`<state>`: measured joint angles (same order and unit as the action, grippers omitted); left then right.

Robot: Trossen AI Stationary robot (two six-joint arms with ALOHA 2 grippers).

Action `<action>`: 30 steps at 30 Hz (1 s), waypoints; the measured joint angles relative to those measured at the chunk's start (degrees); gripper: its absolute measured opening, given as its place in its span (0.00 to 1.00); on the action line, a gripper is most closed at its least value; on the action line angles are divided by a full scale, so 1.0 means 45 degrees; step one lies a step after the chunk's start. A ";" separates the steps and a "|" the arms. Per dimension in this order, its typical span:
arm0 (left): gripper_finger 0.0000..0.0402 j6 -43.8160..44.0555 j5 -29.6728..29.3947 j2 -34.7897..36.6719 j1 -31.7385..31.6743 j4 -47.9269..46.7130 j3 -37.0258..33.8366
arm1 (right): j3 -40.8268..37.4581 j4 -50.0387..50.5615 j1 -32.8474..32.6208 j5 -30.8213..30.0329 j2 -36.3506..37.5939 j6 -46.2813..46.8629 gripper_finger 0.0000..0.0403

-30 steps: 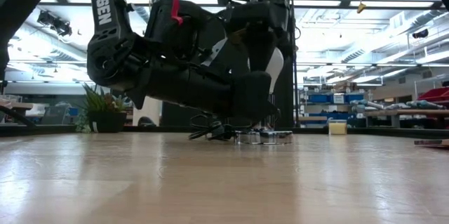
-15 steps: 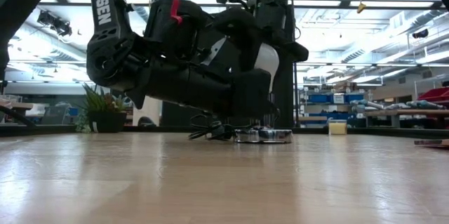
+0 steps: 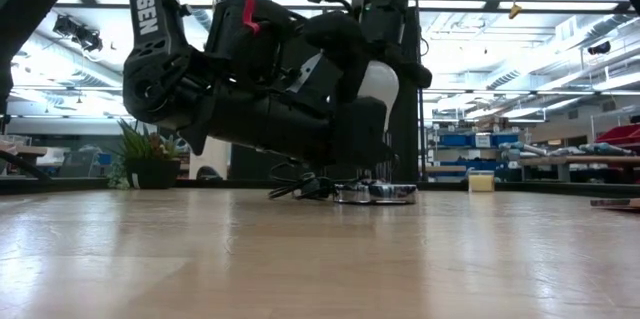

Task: Screw lightbulb
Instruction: Insert the white lightbulb into the silver lamp

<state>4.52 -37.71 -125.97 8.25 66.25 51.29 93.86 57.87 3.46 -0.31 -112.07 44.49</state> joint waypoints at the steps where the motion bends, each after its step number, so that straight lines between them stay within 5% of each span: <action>1: 0.46 -0.0002 0.0004 0.0000 0.0000 -0.0008 0.0000 | 0.0000 -0.0019 0.0000 0.0071 0.0000 -0.0293 0.77; 9: 0.46 0.0003 0.0000 -0.0010 0.0015 -0.0077 0.0000 | 0.0000 0.0088 0.0011 0.0423 0.0000 -0.1345 0.98; 21: 0.46 -0.0009 -0.0005 -0.0010 0.0010 -0.0261 0.0005 | 0.0255 0.0375 -0.0023 0.0703 0.0019 -0.2856 0.96; 30: 0.46 -0.0166 -0.0005 -0.0010 0.0005 -0.0281 0.0010 | 0.0573 0.0857 -0.0325 0.0372 0.0024 -0.6715 0.96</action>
<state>3.78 -37.74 -126.02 8.27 64.99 51.33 96.44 61.73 2.00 1.37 -111.96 14.27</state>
